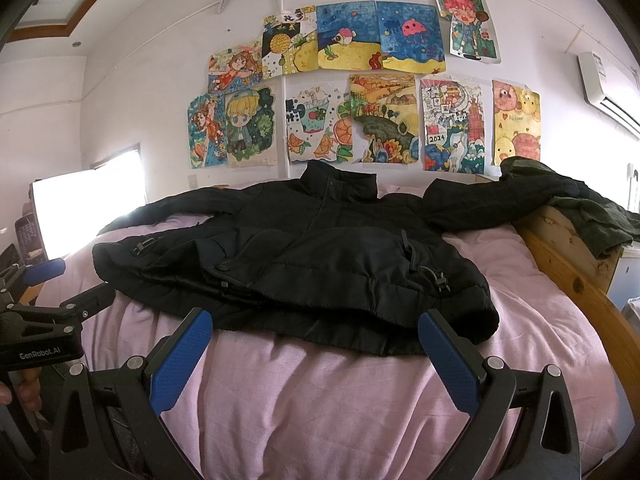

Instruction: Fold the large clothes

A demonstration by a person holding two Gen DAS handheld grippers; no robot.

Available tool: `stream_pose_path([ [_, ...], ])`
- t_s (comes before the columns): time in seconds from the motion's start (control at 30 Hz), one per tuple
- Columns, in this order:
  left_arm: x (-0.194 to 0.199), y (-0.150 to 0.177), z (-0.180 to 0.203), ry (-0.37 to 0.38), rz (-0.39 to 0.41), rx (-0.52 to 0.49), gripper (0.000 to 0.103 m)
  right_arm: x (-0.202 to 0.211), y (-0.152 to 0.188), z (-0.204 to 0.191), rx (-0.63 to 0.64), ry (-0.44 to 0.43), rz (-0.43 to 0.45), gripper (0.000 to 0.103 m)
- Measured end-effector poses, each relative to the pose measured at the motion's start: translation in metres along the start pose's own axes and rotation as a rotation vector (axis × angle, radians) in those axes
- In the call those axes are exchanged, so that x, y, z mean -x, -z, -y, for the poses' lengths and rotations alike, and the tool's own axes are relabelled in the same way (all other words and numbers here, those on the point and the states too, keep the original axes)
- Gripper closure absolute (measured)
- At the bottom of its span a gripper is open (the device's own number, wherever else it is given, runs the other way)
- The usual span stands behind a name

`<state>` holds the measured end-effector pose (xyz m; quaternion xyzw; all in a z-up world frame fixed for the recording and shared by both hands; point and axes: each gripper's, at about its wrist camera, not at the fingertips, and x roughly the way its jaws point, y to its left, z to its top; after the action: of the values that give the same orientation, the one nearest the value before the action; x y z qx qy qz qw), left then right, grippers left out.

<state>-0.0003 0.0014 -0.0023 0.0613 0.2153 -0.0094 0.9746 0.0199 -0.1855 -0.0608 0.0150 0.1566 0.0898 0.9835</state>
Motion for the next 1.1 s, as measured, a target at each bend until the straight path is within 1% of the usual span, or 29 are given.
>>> stream_pose_path([
  [0.6,-0.001,0.0,0.0,0.002,-0.005,0.002,0.002,0.0,0.0,0.001,-0.004,0.008,-0.007,0.0],
  [0.7,-0.006,-0.001,-0.002,-0.005,-0.026,0.016,0.002,-0.005,-0.001,-0.003,0.004,0.041,-0.04,0.0],
  [0.77,-0.01,-0.004,-0.006,-0.007,-0.063,0.025,0.002,-0.01,0.004,-0.001,0.009,0.083,-0.074,0.0],
  [0.83,-0.017,-0.01,-0.018,-0.007,-0.102,0.032,0.002,-0.015,0.002,0.0,0.004,0.124,-0.114,0.0],
  [0.9,-0.019,-0.018,-0.024,0.0,-0.106,0.037,0.002,-0.022,-0.003,0.009,-0.018,0.126,-0.153,0.0],
  [0.97,-0.019,-0.03,-0.028,-0.001,-0.083,0.037,0.002,-0.024,-0.008,0.015,-0.041,0.127,-0.166,0.0],
  [1.1,-0.014,-0.062,-0.032,0.008,-0.028,0.012,0.002,-0.019,-0.022,0.028,-0.065,0.158,-0.156,0.0],
])
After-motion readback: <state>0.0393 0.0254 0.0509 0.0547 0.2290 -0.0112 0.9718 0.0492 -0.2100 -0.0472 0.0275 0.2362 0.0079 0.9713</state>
